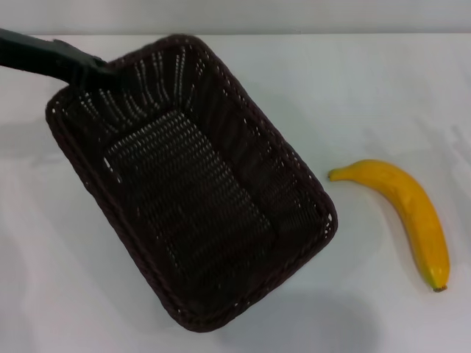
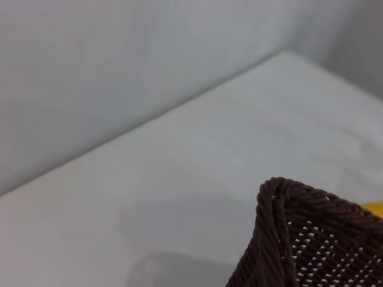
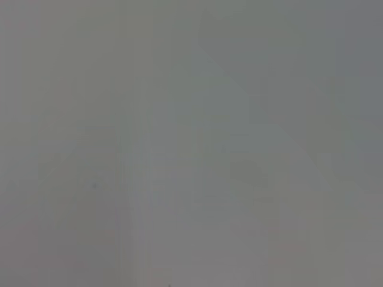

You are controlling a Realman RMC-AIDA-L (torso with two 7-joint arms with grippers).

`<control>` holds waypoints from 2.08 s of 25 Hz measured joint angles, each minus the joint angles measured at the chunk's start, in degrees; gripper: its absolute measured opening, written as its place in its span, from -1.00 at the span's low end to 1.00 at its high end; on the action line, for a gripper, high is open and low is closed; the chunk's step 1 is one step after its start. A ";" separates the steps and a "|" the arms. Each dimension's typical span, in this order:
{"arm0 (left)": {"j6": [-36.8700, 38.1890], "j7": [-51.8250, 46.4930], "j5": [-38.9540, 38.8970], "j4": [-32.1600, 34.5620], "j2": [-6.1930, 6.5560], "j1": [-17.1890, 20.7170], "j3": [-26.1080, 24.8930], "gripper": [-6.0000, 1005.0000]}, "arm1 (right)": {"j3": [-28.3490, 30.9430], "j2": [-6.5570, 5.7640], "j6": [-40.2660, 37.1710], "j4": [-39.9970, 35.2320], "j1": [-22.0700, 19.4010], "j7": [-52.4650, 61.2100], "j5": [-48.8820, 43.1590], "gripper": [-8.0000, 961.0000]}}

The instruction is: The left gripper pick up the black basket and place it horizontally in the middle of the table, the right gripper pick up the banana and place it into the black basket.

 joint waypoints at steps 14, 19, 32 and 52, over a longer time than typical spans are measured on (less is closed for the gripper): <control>-0.86 -6.60 -11.42 -0.06 1.72 5.46 -4.93 -0.63 | 0.15 0.00 -0.20 0.00 0.06 -0.33 0.00 0.81; -0.64 -9.59 -12.30 -0.64 0.19 7.37 -9.43 -0.62 | 0.15 -0.01 -0.35 0.00 0.16 -0.40 0.00 0.81; 11.05 -9.92 -25.86 -0.14 -9.49 17.79 -10.57 -0.59 | 1.92 -0.23 -0.80 0.35 0.81 -2.08 -0.17 0.81; 19.89 -5.88 -30.80 -8.03 -15.71 19.89 -10.05 -0.55 | 4.01 -0.53 -3.15 0.71 2.89 -4.37 -0.35 0.81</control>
